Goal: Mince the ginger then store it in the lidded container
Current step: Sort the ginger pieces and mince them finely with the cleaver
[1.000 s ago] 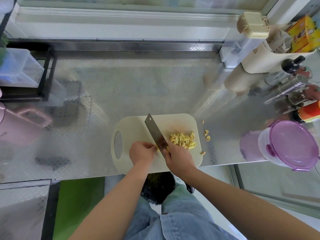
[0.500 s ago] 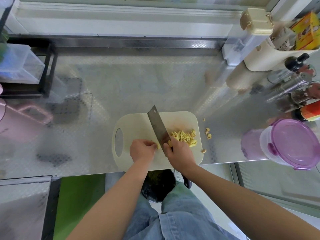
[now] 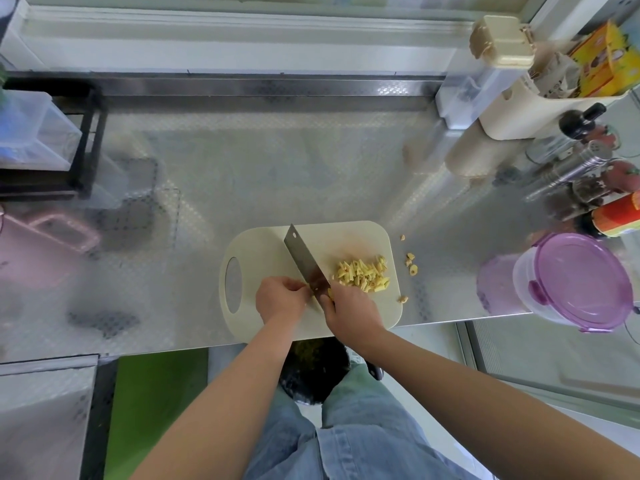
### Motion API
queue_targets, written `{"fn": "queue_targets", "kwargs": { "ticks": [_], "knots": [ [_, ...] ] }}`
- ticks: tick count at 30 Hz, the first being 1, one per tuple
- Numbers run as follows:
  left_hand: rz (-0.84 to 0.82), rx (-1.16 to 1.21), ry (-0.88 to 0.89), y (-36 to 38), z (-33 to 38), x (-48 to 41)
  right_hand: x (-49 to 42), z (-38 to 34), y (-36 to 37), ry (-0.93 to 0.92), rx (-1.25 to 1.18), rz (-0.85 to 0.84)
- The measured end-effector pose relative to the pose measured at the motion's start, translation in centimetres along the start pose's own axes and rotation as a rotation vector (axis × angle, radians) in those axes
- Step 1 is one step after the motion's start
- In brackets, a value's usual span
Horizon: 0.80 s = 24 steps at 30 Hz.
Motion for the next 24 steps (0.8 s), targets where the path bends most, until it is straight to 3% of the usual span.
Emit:
{"fn": "queue_targets", "kwargs": {
  "ticks": [9, 24],
  "knots": [
    [0.004, 0.023, -0.025, 0.2, -0.4, -0.3, -0.4, 0.6, -0.9, 0.030, -0.147, 0.108],
    [0.004, 0.016, -0.003, 0.0, -0.2, -0.2, 0.6, 0.1, -0.2, -0.007, -0.063, 0.023]
  ]
}}
Point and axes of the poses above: each hand's wrist, its own x-axis away from the middle knuckle, its own y-axis out of the palm, z = x × y, the point moved 6 cm from there along -x, towards the middle knuckle, and after that the axes turned 14 degrees about -y, right-handed, at the moved point
